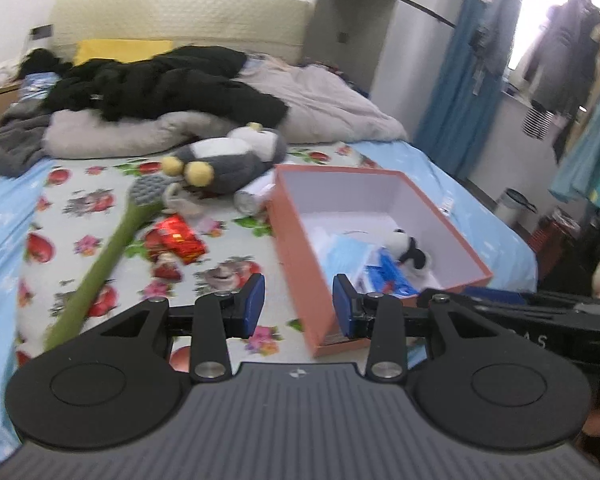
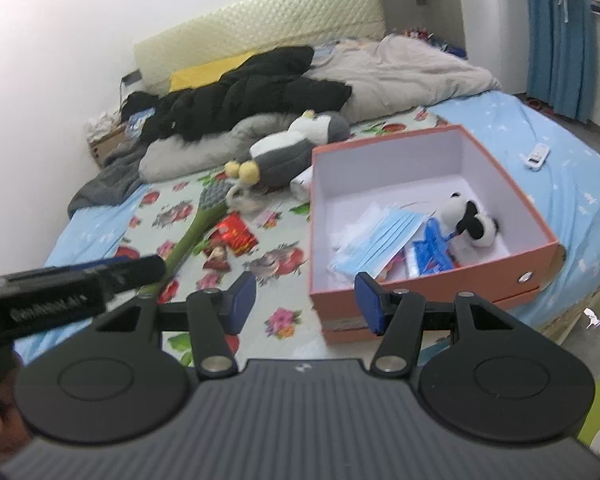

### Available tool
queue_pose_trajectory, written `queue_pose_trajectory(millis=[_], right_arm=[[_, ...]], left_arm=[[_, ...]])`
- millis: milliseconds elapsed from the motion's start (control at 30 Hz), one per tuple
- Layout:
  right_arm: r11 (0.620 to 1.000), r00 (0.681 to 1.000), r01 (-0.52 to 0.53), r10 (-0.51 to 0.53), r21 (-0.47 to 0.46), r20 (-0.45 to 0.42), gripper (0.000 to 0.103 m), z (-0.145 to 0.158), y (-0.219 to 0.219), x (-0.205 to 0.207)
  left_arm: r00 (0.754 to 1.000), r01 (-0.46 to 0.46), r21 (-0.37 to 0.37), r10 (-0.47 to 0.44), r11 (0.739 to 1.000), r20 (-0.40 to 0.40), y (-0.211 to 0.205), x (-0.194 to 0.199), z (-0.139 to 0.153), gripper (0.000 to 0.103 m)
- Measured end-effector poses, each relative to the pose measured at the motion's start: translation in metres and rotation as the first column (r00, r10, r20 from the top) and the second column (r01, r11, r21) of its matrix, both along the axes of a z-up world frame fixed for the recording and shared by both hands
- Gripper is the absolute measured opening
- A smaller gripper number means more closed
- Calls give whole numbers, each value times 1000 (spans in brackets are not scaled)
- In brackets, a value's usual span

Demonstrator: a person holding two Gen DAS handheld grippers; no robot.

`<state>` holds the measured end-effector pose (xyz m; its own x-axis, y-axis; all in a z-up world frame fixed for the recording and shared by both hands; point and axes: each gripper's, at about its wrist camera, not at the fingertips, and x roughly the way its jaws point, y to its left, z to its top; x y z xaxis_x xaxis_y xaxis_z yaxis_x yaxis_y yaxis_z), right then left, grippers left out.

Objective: Organize soft objects
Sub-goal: 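Move both open tools toward the red tea packets beside the green brush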

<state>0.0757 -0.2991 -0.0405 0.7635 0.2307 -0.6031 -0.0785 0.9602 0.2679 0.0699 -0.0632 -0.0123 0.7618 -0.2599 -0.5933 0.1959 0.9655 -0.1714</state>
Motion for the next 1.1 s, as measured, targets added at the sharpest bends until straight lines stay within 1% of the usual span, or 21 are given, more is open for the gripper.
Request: queue_pose_trajectory(millis=[67,133,200,267,367,433,500,567,633,733,833,900,1000,1100], right_arm=[[1000,999,-30,30,-3,-12,58,-2,8,3],[998,998,-58,58,-15,-5,58,-1,16,5],[998,998,-68,68,-20,-2,58,0,22,8],[996,996,-86,85,-18,-22,58,-2,30,16],[991,991,-131,130,-19,-14,58,-2,43,21],[988,988,-152,152,-1,-15,58,-4,49,25],[985,984,-172,173,17,-36,58,-8,57,31],[979,977,-204,204,7,-69,58,-12,67,37],[971,967,-240,239,-4,-84,58,-14,76,42],[968,962,-250,250,18,-108,58,-17,81,53],[968,960,-252,252,12,-124,58,-20,85,64],[968,958,-250,250,13,-138,58,-24,89,75],[969,957,-246,244,9,-159,58,-30,95,93],[968,954,-250,248,9,-171,58,-34,103,112]], left_arm=[[999,-32,-3,32,999,3,12,0,0,43],[998,-62,-14,62,998,5,24,-2,-1,43],[996,-90,-37,91,995,15,35,-5,-3,43],[993,-117,-59,117,991,-3,47,-2,-7,43],[987,-157,-33,156,987,-23,60,-1,-14,43],[983,-181,-29,180,983,-36,68,-1,-18,43],[977,-209,-54,207,976,-44,78,-1,-24,43],[971,-234,-79,230,969,-58,88,0,-29,43],[965,-256,-81,250,963,-75,94,3,-35,43],[957,-278,-79,269,957,-104,103,12,-45,43],[952,-285,-92,271,954,-141,108,25,-58,43],[950,-282,-96,264,955,-166,111,37,-66,43],[950,-274,-94,254,957,-182,116,59,-78,43],[948,-270,-93,248,958,-202,121,82,-88,47]])
